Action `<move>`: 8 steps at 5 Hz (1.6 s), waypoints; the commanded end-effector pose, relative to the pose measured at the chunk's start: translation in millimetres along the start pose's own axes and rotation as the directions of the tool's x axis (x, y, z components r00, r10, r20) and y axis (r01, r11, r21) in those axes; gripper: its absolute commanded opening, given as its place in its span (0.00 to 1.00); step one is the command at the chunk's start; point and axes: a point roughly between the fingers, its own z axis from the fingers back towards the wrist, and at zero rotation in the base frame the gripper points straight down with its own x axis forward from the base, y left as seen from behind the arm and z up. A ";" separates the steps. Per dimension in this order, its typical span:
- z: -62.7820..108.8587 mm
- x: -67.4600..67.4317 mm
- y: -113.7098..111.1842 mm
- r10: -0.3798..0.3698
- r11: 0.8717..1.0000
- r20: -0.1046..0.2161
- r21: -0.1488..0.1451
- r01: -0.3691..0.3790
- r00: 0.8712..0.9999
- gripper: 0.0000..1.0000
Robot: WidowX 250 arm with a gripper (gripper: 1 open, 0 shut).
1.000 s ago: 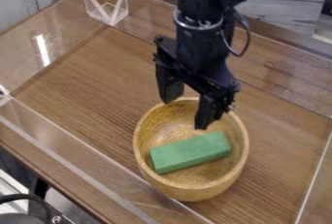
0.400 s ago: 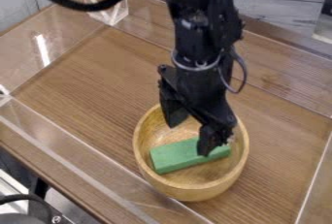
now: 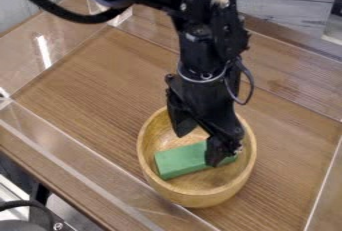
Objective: Remove the green block from inside the brown bowl and put it on the table
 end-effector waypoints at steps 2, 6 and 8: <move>2.2 3.9 2.4 -0.030 1.000 0.027 0.001 0.030 0.999 1.00; 6.0 3.8 6.6 -0.051 0.999 0.037 0.006 0.051 0.998 1.00; 8.4 4.5 8.5 -0.058 0.998 0.044 0.010 0.058 0.997 1.00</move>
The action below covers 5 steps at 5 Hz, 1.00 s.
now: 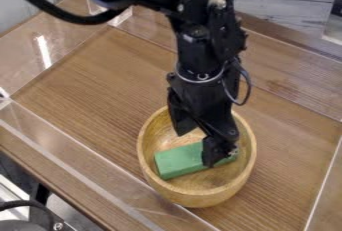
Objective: Remove the green block from inside the brown bowl and put it on the table
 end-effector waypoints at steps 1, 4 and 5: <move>9.7 5.9 3.9 -0.008 1.000 0.046 0.013 0.007 0.999 1.00; -3.0 -4.4 4.8 -0.021 1.000 0.030 -0.005 0.021 0.999 1.00; -6.3 -6.8 5.4 -0.022 1.000 0.028 -0.014 0.023 0.999 1.00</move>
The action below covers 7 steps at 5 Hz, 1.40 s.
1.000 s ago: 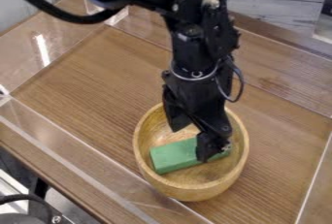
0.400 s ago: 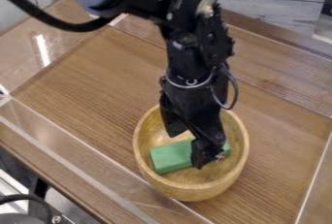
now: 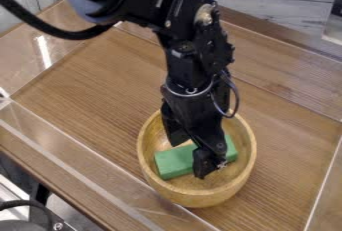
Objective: Remove the green block from inside the brown bowl and put it on the table
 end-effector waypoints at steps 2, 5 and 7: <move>-2.7 2.3 3.0 -0.011 1.000 0.027 -0.007 0.012 1.000 1.00; -6.2 1.3 4.0 0.000 1.000 0.022 -0.016 0.000 1.000 0.00; -3.6 0.8 1.9 0.031 0.999 0.010 -0.020 -0.030 0.999 1.00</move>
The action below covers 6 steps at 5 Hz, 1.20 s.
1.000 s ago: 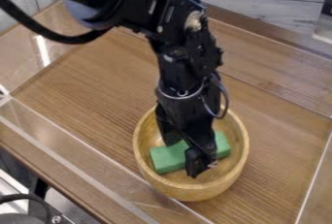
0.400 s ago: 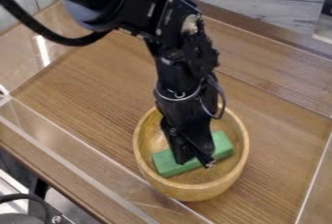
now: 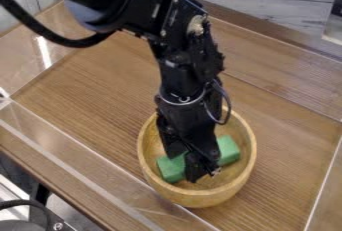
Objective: Remove the green block from inside the brown bowl and put it on the table
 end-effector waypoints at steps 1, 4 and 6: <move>10.2 9.5 2.1 0.000 1.000 0.038 0.014 -0.001 0.999 0.00; 15.0 10.4 1.1 0.041 0.999 0.034 0.009 -0.041 0.999 1.00; 16.5 12.5 3.0 0.047 0.999 0.038 0.008 -0.047 0.998 0.00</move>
